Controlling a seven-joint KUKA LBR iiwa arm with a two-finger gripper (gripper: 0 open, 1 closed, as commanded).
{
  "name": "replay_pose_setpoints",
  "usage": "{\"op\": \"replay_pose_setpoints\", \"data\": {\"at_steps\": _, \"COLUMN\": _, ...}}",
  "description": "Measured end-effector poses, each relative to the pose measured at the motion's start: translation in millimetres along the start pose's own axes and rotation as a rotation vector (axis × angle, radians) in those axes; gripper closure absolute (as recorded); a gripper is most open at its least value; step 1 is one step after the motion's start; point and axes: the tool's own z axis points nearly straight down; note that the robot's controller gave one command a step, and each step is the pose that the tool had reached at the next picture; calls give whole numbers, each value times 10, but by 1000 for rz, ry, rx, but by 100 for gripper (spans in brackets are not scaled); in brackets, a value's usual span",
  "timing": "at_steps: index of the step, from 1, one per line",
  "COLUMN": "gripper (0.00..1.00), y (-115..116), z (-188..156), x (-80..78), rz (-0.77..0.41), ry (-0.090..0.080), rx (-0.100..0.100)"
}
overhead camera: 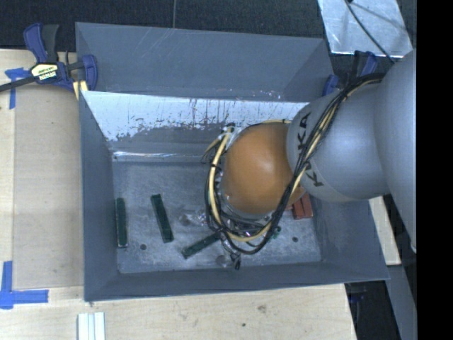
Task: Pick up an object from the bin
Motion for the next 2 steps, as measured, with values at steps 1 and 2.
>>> {"op": "replay_pose_setpoints", "data": {"at_steps": 1, "gripper": 100, "y": -2, "z": -21, "x": -17, "rz": 3, "ry": -4, "rx": 1}}
{"op": "replay_pose_setpoints", "data": {"at_steps": 2, "gripper": 100, "y": -327, "z": -1513, "x": 168, "rz": 22, "ry": -11, "rx": 7}}
